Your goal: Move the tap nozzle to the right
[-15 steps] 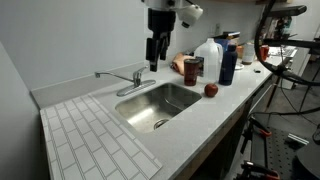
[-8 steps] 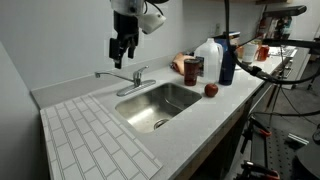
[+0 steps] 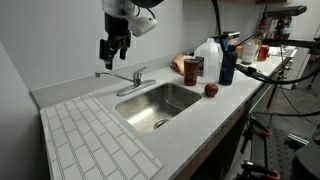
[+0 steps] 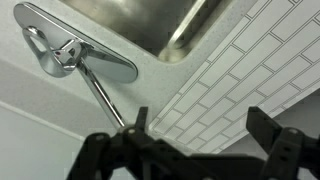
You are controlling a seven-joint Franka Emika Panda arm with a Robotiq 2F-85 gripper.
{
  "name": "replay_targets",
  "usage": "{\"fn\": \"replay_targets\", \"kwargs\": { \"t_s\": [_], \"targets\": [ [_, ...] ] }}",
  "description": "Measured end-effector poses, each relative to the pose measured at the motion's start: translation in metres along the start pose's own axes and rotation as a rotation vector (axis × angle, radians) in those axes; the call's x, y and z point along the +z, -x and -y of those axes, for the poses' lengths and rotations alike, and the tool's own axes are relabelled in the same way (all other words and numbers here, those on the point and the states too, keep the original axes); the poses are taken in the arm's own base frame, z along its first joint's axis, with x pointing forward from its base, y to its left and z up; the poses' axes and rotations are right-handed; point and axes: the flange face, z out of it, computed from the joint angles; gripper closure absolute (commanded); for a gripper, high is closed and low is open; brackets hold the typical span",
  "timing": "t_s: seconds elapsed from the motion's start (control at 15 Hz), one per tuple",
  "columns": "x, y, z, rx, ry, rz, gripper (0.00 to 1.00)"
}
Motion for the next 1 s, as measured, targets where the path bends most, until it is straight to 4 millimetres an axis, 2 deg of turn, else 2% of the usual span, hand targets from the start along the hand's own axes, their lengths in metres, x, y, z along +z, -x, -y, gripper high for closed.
{"fn": "replay_targets", "kwargs": {
  "t_s": [0.2, 0.47, 0.67, 1.0],
  "targets": [
    [0.002, 0.0, -0.005, 0.006, 0.009, -0.002, 0.0],
    [0.014, -0.013, -0.043, 0.028, 0.062, -0.071, 0.0],
    [0.034, -0.028, -0.065, 0.04, 0.074, -0.13, 0.0],
    [0.072, -0.06, -0.069, 0.049, 0.055, -0.235, 0.0]
  ]
}}
